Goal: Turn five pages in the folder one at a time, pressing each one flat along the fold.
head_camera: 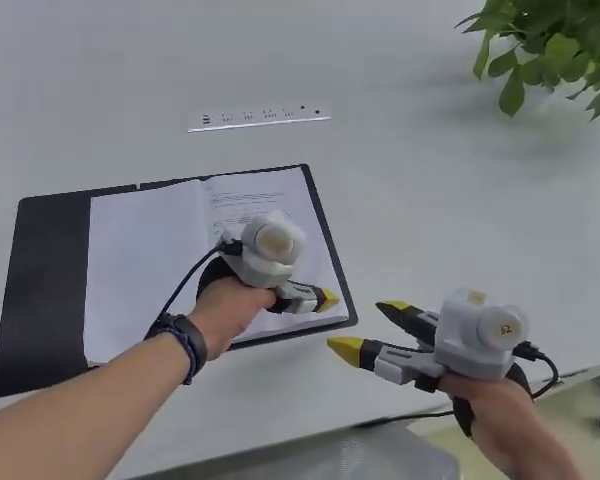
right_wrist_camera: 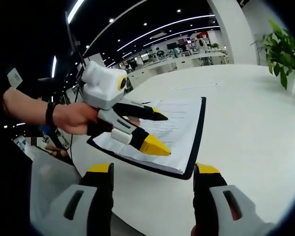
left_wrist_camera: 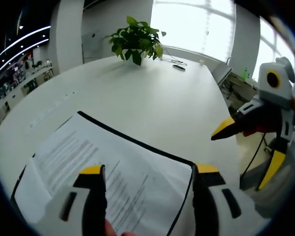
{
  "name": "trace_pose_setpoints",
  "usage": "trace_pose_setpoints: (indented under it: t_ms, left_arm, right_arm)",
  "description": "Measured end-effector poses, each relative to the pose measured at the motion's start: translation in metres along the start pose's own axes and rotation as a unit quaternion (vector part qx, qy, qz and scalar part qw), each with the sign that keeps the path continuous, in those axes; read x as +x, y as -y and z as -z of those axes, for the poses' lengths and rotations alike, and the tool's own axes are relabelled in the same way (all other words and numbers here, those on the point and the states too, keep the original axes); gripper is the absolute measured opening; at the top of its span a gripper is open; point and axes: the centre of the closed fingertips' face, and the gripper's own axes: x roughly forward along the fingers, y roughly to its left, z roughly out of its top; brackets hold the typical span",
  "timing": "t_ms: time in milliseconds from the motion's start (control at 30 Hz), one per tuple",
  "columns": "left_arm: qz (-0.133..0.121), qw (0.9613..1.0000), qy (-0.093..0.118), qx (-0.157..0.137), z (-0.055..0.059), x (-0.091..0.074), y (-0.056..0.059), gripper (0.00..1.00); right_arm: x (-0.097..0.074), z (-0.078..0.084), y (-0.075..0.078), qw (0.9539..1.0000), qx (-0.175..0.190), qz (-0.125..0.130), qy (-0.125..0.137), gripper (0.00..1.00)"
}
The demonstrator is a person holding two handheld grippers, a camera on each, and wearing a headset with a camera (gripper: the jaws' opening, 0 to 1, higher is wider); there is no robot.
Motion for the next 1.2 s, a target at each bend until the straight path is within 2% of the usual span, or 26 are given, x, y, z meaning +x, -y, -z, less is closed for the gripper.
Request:
trace_pose_setpoints:
  t_ms: [200,267,500,700,900,1067,1200]
  left_arm:
    - [-0.008,0.9999,-0.004,-0.01,0.005,0.012,0.0,0.74]
    - [-0.014,0.9999,-0.008,-0.004,0.007,0.015,-0.001,0.78]
    - [-0.018,0.9993,-0.029,0.015,0.02,0.022,0.001,0.78]
    - [-0.023,0.9986,-0.035,0.032,0.023,0.024,0.001,0.78]
    - [-0.018,0.9985,-0.029,0.042,0.025,0.022,-0.001,0.76]
    - [-0.019,0.9992,-0.02,0.03,0.025,0.018,-0.009,0.69]
    - [-0.018,0.9993,-0.018,0.027,0.025,0.018,-0.008,0.67]
  right_arm:
    - [0.0,-0.001,0.002,1.0,0.004,0.002,0.0,0.64]
    - [0.0,-0.002,0.002,1.0,0.007,0.002,0.003,0.64]
    - [0.003,-0.002,0.003,0.9999,0.011,0.001,0.002,0.63]
    - [0.004,-0.003,0.004,0.9999,0.016,-0.002,0.002,0.61]
    - [0.006,-0.004,0.008,0.9998,0.019,-0.003,0.001,0.6]
    - [0.01,-0.005,0.012,0.9998,0.021,-0.002,0.003,0.58]
    - [0.015,-0.008,0.014,0.9996,0.026,-0.003,0.006,0.56]
